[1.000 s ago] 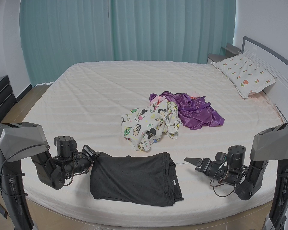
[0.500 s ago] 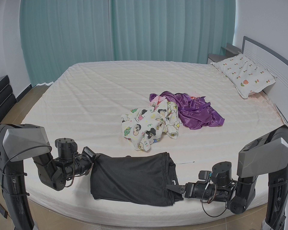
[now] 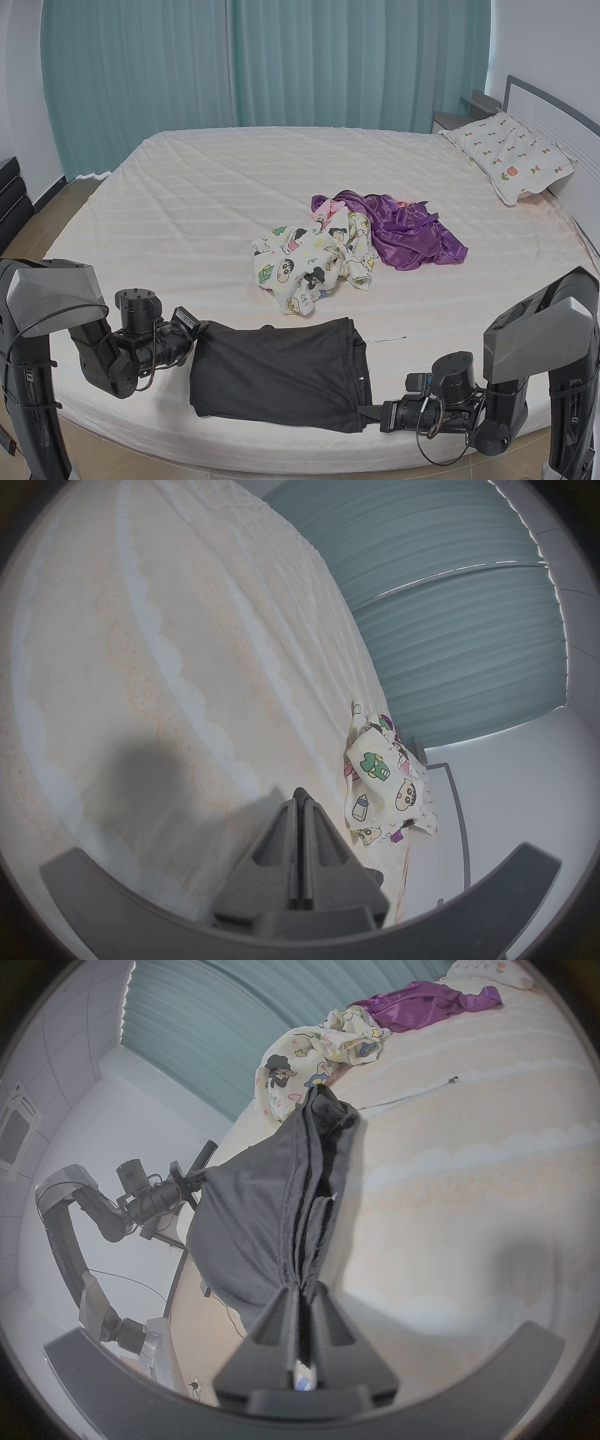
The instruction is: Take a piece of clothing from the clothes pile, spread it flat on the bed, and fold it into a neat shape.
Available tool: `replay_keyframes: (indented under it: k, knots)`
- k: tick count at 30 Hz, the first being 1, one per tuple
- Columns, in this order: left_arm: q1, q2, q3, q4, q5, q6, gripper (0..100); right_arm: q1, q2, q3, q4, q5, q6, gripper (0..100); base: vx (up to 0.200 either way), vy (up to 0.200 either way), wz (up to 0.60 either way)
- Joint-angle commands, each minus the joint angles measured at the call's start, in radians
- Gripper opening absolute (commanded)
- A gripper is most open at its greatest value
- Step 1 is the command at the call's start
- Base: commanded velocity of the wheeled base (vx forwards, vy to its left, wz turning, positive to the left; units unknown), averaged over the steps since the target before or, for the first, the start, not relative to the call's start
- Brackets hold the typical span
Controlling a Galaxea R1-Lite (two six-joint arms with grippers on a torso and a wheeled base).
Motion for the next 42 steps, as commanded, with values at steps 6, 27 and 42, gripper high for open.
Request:
replay_keyframes:
  k: [6,27,42]
  knots:
    - [-0.002,0.005,0.000,0.001,0.000,0.001,0,-0.016,-0.012,0.038,-0.003,0.000,-0.006,0,0.000,0.000,0.00]
    - [0.023,-0.082,0.164,-0.005,-0.051,0.003,100,-0.129,-0.091,0.000,-0.065,0.000,0.185,100,0.000,0.000,0.00]
    - [0.104,-0.170,0.198,0.009,-0.083,0.021,100,-0.168,-0.079,-0.011,-0.067,0.001,0.198,100,-0.040,0.000,0.00]
